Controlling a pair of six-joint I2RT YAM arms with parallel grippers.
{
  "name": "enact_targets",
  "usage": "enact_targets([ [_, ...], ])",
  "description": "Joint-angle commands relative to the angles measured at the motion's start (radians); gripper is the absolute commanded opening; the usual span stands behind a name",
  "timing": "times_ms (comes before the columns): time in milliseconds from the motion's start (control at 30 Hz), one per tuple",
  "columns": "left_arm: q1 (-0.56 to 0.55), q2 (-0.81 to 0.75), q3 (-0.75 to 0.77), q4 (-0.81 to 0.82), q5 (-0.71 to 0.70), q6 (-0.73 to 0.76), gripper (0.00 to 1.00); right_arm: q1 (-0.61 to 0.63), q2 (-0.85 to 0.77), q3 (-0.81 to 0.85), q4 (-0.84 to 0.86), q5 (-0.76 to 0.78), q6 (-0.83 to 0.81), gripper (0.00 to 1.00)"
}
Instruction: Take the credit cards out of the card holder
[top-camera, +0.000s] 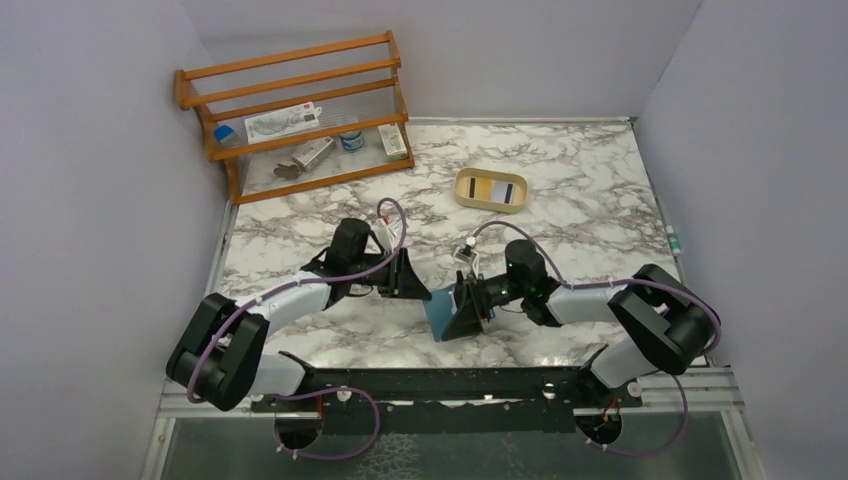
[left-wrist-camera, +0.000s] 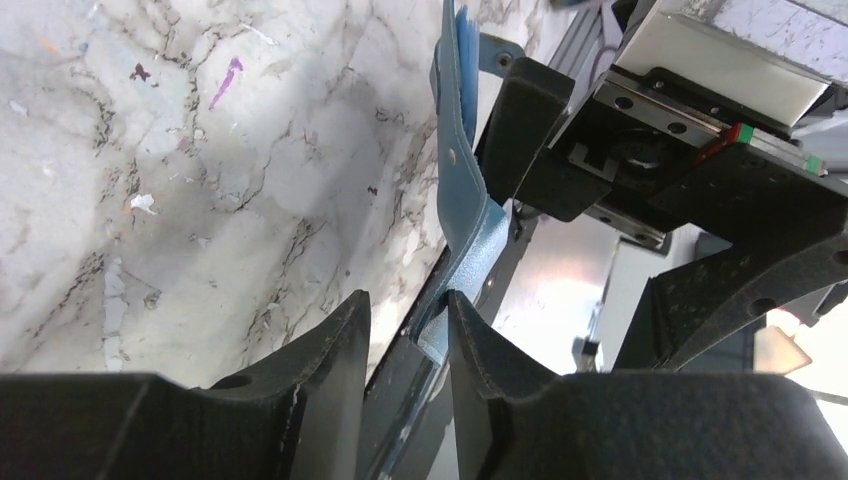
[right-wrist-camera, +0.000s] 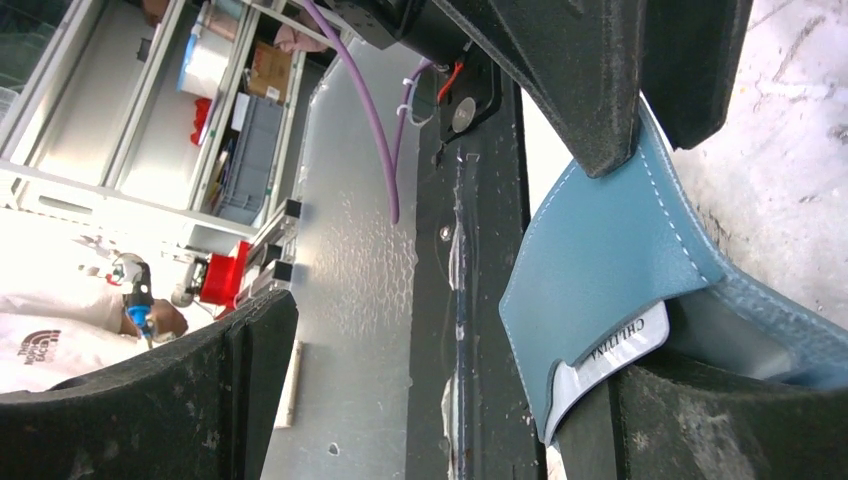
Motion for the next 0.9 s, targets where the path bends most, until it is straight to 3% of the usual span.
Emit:
enact_targets([
  [0,0.008,-0.026,-0.13,0.258,-0.052,-0.171,0.35,0.012,0.031,-0.018,0.161,-0.032,0.055,0.91],
  [133,0.006,-0.065,-0.15,0.259,-0.076,-0.174,0.26,0.012,0.077,-0.022,0.255,-0.039,0.102,0.91],
  [200,0.007,-0.089,-0.151,0.258,-0.079,-0.178,0.15,0.012,0.09,-0.018,0.272,-0.04,0.108,0.91],
  [267,0.007,-0.108,-0.148,0.257,-0.081,-0.187,0.12,0.012,0.094,-0.015,0.269,-0.04,0.104,0.91],
  [367,0.007,-0.124,-0.152,0.256,-0.079,-0.201,0.0,0.012,0.093,-0.01,0.256,-0.033,0.098,0.91],
  [633,0.01,-0.15,-0.167,0.243,-0.044,-0.193,0.0,0.012,0.097,-0.007,0.242,-0.035,0.086,0.91],
  [867,0.044,-0.177,-0.084,0.013,-0.052,-0.068,0.0,-0.018,0.084,-0.062,0.348,-0.062,0.15,0.91],
])
